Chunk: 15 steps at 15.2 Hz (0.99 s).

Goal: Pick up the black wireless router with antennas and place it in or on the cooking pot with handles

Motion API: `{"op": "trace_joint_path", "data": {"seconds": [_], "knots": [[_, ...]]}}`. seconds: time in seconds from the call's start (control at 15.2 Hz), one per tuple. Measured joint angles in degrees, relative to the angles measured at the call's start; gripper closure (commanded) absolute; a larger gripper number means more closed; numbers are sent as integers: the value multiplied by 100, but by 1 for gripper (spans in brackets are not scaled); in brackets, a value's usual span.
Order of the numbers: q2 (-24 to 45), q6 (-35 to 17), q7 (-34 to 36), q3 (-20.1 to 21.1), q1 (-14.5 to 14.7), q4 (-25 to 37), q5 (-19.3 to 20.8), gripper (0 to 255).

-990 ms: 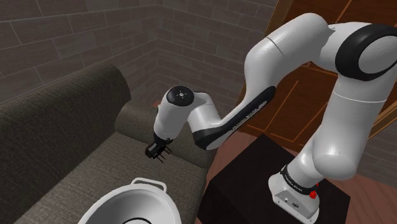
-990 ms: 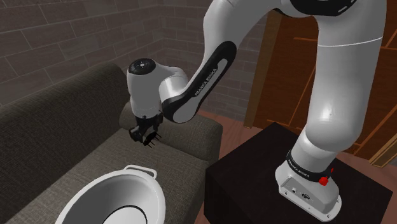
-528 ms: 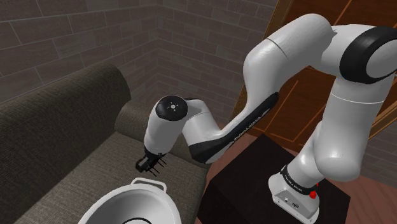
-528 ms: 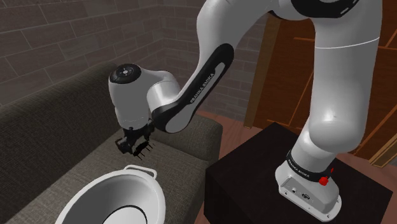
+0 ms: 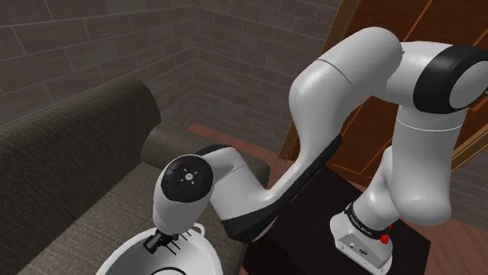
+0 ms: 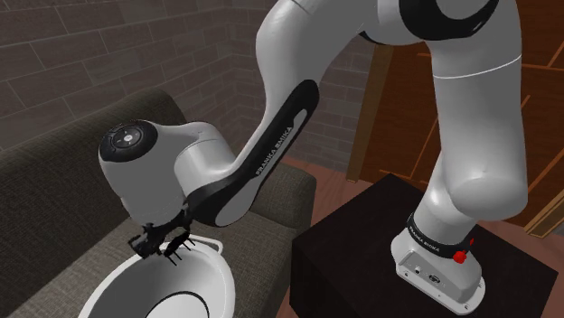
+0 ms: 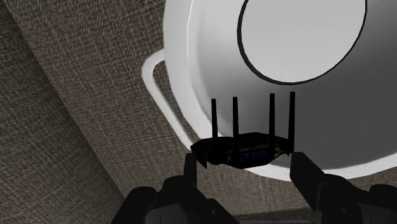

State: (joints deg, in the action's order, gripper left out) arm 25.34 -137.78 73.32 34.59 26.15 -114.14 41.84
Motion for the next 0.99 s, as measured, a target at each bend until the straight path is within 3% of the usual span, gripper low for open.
{"op": "trace_joint_path", "data": {"seconds": [0.53, 0.99], "knots": [[776, 758, 721, -4, 1087, 1147, 204, 255], [1169, 567, 994, -205, 1304, 1261, 496, 255]]}}
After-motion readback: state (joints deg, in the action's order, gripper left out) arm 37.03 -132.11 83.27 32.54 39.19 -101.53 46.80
